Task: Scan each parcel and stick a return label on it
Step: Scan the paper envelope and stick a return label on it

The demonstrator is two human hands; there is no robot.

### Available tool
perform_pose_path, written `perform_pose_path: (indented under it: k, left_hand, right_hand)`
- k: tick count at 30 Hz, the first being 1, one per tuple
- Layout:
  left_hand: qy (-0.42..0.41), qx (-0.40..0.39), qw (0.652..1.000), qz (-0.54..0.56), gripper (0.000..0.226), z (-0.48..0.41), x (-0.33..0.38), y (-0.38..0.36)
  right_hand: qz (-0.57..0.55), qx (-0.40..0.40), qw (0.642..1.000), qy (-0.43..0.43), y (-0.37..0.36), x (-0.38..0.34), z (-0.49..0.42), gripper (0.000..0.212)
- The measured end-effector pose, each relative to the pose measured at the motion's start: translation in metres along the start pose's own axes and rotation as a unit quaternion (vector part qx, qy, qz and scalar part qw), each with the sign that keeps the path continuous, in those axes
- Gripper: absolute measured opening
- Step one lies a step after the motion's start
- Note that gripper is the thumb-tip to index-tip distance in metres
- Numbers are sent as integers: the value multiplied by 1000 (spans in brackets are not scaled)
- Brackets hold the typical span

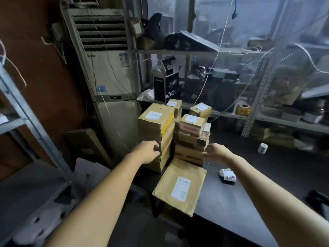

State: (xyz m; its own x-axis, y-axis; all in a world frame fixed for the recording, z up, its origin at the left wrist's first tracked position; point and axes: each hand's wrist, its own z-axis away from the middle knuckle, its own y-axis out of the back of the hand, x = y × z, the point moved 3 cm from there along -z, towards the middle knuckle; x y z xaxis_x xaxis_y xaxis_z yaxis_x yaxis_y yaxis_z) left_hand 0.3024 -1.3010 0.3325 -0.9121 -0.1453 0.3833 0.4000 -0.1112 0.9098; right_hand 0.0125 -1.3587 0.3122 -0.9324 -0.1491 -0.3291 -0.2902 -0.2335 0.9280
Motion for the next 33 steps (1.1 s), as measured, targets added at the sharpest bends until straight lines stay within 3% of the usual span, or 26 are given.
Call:
perform_pose_path:
  k: [6,15,21,25,29,33]
  left_hand:
    - [18,-68,997,4,35,-50,-3,-76]
    - [67,-130,988,57,22,-114,-62,-194]
    - [93,-155,982,49,56,-134,-88,-237]
    - [102,-162,980,54,54,-141,-84,-250]
    - [128,-153,976,86,56,-142,-85,-255]
    - [169,-150,961,160,57,-133,-87,-262]
  right_hand:
    - [-32,-45,998,-32,-52,45,-32,21]
    - [-29,-92,983,-155,-156,98,-86,44]
    - [-22,-128,966,-222,-205,105,-113,37]
    - [-38,-142,955,-257,-224,105,-125,44]
    - [-90,-120,953,-263,-227,103,-135,40]
    - [-226,-104,925,-287,-238,108,-140,34]
